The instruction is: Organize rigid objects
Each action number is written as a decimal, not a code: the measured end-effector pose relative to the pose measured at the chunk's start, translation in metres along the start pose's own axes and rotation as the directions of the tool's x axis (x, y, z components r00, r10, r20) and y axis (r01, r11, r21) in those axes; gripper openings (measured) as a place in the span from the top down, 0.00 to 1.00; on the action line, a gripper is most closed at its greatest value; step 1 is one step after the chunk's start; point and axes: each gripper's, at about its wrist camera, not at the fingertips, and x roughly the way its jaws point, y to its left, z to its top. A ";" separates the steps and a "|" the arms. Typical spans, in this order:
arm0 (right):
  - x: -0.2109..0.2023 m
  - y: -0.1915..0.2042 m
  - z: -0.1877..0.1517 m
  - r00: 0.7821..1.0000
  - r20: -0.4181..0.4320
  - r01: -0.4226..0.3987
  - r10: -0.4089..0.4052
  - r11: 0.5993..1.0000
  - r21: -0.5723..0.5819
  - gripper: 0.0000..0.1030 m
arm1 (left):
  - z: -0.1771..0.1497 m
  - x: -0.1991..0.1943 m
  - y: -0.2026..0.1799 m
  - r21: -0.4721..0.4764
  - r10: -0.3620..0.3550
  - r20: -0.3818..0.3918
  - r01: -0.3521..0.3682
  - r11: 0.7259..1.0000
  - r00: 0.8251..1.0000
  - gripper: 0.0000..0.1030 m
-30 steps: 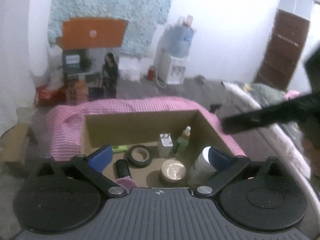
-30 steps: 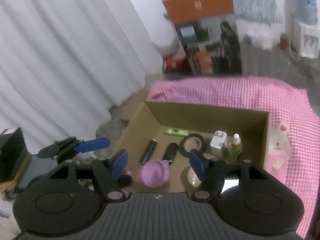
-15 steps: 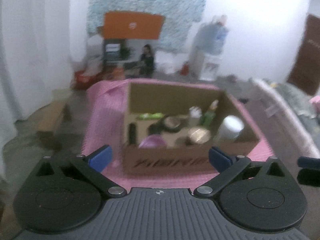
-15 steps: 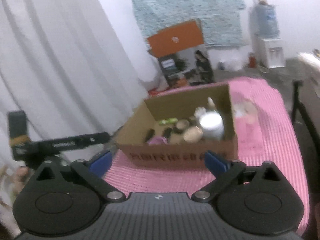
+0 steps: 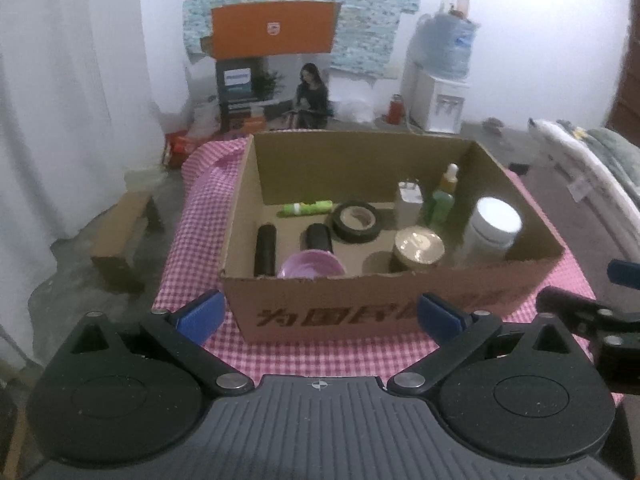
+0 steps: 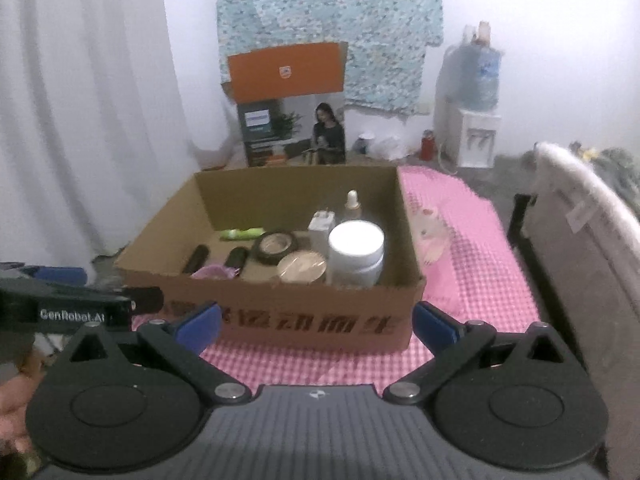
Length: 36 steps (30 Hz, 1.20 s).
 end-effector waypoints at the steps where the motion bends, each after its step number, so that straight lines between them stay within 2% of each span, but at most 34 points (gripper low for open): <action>1: 0.006 0.002 0.002 1.000 -0.007 0.018 -0.018 1.000 -0.003 0.00 | 0.000 0.002 -0.001 -0.008 0.011 0.001 -0.011 1.000 1.000 0.00; 4: 0.022 0.005 0.007 0.999 -0.023 0.047 -0.047 0.999 -0.008 0.00 | 0.005 0.006 0.000 -0.030 0.022 -0.016 -0.023 0.999 1.000 0.00; 14: 0.041 0.005 0.014 0.996 -0.067 0.060 -0.057 0.998 0.036 0.00 | 0.011 0.016 0.001 -0.025 0.061 -0.069 -0.062 0.998 0.996 0.00; 25: 0.050 0.002 0.015 0.994 -0.098 0.062 -0.057 0.997 0.051 0.00 | 0.016 0.017 -0.004 0.004 0.094 -0.069 -0.094 0.996 0.993 0.00; 36: 0.053 0.006 0.016 0.992 -0.105 0.076 -0.073 0.997 0.016 0.00 | 0.017 0.022 -0.004 0.021 0.111 -0.084 -0.109 0.994 0.990 0.00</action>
